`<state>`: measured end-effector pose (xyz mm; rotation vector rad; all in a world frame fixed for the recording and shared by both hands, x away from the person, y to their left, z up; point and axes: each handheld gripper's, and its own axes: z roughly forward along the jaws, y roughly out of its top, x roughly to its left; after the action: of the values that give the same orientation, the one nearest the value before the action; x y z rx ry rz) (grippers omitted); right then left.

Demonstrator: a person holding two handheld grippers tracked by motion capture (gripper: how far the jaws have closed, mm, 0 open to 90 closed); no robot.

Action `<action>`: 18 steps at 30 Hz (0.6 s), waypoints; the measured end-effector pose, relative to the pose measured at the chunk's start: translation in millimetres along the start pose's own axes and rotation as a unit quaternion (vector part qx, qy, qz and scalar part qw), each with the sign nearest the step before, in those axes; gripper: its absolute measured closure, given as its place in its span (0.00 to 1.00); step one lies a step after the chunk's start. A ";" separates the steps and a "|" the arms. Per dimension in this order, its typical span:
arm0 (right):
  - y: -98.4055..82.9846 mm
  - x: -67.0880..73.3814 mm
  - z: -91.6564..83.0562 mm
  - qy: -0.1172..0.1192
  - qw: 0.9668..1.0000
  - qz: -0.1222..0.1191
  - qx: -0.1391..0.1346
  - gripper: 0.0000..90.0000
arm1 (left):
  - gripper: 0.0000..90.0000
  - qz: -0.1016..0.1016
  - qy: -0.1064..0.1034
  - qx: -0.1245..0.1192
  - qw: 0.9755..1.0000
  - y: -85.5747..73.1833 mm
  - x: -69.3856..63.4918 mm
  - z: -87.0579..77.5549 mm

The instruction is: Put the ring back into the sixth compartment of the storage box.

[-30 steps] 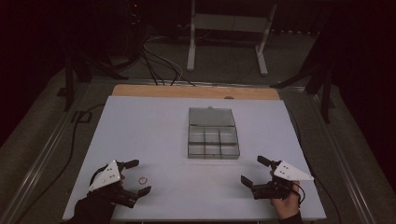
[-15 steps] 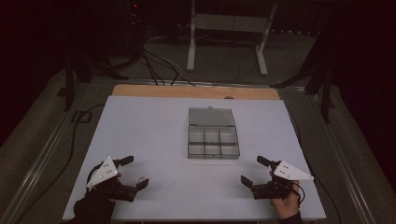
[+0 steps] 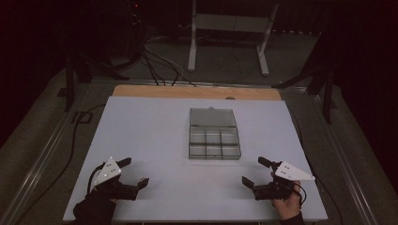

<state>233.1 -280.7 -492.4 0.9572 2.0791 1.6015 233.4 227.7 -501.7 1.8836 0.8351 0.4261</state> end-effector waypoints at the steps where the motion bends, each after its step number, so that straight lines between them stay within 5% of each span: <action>1: 0.0 0.0 0.0 0.000 1.000 0.000 0.000 0.00 | 0.02 -0.002 0.000 0.002 1.000 0.2 0.8 -0.4; 6: -0.2 -0.4 -0.1 0.000 1.000 0.001 0.001 0.00 | 0.02 -0.015 0.003 0.027 1.000 1.6 5.8 -4.2; 18: -0.3 -0.9 0.3 0.002 1.000 0.002 0.003 0.00 | 0.10 -0.006 0.012 0.074 0.997 0.7 7.6 -2.5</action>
<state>233.8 -281.2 -492.9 0.9623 2.0869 1.6006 237.5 234.5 -500.5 2.0118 0.9144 0.3908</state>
